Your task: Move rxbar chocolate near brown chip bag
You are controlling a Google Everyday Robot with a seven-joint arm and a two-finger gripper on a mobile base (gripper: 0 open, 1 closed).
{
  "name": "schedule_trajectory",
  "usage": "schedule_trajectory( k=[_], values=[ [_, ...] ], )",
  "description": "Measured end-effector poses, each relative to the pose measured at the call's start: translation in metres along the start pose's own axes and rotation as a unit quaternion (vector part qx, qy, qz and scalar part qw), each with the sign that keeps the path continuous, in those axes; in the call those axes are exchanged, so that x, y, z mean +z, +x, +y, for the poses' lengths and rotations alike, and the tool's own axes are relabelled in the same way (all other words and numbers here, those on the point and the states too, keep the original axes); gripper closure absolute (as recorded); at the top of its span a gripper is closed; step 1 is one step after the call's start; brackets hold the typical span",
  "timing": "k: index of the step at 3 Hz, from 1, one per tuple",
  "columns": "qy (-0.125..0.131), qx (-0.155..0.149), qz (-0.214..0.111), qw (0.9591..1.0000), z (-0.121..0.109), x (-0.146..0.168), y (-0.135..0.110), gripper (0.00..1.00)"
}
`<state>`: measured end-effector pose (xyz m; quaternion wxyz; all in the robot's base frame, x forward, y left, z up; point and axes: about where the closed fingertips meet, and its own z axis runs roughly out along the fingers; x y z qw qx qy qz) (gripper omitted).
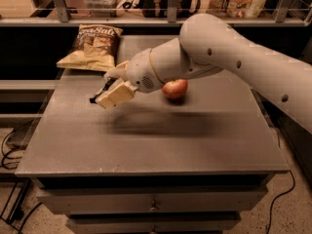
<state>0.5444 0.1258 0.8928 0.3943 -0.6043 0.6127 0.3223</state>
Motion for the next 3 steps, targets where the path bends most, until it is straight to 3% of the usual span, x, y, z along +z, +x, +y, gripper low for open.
schedule_trajectory(
  k=[1,3],
  values=[
    [0.022,0.003,-0.010,0.9997,-0.008,0.008,0.003,1.00],
    [0.040,0.009,-0.016,0.9990,-0.073,0.031,0.016,1.00]
  ],
)
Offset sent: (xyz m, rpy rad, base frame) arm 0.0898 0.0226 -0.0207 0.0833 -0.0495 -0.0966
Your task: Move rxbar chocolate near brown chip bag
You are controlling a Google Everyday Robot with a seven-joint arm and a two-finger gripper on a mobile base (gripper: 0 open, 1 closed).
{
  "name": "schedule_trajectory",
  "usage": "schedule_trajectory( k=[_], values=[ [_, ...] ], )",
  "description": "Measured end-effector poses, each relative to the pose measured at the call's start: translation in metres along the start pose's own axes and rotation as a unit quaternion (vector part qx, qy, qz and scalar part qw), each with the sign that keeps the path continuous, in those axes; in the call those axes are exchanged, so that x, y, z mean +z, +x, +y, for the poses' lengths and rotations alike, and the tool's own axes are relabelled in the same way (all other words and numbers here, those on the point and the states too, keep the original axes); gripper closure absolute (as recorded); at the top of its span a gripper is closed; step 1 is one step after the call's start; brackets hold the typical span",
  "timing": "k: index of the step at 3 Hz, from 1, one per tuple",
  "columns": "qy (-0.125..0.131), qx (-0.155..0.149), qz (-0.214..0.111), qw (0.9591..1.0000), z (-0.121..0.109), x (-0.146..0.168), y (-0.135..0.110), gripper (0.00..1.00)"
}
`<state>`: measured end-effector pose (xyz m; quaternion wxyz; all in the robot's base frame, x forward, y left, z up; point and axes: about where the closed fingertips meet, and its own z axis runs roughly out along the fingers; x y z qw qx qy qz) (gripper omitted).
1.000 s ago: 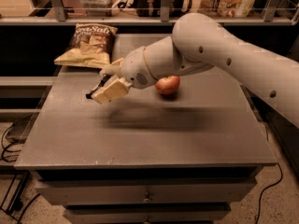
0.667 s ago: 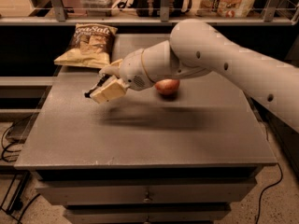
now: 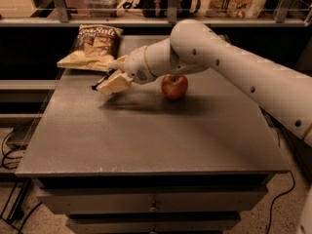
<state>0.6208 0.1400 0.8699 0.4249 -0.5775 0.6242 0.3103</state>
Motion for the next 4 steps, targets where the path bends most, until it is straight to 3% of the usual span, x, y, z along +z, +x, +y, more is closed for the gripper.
schedule_trajectory(
  k=[1,2,4],
  values=[
    [0.014,0.006,0.012,0.9998,-0.032,-0.006,0.008,1.00],
    [0.025,0.011,0.020,0.9994,-0.055,-0.011,0.011,0.83],
    [0.041,0.013,0.025,0.9988,-0.081,-0.010,0.009,0.36]
  ],
)
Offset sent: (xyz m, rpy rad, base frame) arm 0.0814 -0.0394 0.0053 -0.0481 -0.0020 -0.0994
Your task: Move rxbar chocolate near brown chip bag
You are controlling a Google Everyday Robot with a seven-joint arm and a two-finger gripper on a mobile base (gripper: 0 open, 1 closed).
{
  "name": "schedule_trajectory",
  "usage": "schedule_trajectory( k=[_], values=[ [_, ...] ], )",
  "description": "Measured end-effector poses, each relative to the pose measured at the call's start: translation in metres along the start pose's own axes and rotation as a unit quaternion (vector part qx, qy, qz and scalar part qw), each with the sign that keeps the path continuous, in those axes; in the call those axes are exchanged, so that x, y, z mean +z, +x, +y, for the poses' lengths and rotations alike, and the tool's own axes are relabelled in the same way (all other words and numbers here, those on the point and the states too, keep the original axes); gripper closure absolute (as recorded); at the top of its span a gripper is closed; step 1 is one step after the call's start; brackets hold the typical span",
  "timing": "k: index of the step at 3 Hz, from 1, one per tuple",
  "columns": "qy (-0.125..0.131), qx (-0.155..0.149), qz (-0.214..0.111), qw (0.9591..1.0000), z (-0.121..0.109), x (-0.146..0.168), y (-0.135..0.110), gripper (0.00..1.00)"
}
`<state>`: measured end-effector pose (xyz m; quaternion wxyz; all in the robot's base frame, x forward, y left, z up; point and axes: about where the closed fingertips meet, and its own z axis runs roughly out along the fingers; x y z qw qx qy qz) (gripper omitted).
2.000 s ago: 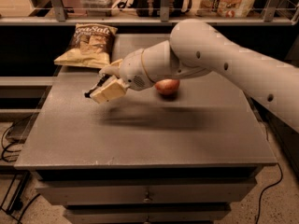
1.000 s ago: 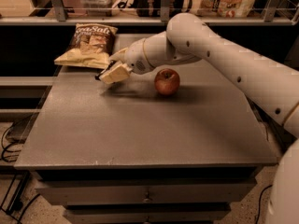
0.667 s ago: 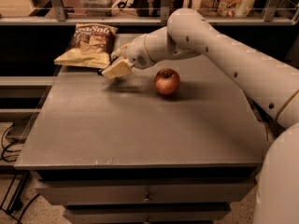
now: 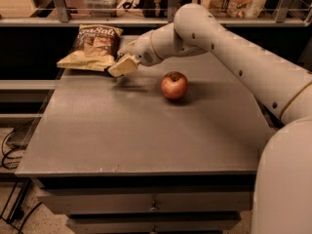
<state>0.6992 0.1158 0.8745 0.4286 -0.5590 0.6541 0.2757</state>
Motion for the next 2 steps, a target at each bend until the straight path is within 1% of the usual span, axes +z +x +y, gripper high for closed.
schedule_trajectory(
  k=[1,2],
  values=[
    [0.000,0.001,0.002,1.0000,-0.0054,0.0041,-0.0008,0.13],
    [-0.005,0.009,-0.023,0.9997,-0.0059,0.0080,-0.0017,0.00]
  ],
)
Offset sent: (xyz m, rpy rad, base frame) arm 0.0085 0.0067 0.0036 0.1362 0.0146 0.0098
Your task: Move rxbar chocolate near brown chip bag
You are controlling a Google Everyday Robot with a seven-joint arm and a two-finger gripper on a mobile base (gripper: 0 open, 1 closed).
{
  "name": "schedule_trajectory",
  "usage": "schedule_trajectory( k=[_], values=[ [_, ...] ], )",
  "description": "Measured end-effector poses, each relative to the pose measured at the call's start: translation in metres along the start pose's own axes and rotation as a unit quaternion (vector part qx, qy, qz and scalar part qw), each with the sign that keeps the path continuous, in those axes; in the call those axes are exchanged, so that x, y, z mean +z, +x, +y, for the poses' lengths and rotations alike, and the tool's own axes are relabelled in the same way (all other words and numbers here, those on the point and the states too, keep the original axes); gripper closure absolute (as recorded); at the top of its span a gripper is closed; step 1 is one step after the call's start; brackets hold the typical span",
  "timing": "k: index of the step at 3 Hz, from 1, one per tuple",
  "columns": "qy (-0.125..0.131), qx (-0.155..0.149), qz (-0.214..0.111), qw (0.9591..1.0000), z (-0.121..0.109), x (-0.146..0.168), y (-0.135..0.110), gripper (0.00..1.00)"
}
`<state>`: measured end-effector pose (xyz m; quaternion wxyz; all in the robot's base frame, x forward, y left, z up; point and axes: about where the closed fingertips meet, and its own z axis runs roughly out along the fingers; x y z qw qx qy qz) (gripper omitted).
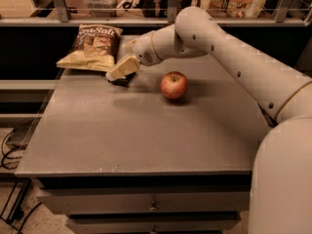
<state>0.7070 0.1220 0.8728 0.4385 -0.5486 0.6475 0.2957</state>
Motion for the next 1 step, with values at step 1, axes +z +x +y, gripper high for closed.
schedule_trajectory(
  k=[1],
  values=[
    [-0.001,0.000,-0.001,1.0000,0.0010,0.0008,-0.0009,0.00]
  ],
)
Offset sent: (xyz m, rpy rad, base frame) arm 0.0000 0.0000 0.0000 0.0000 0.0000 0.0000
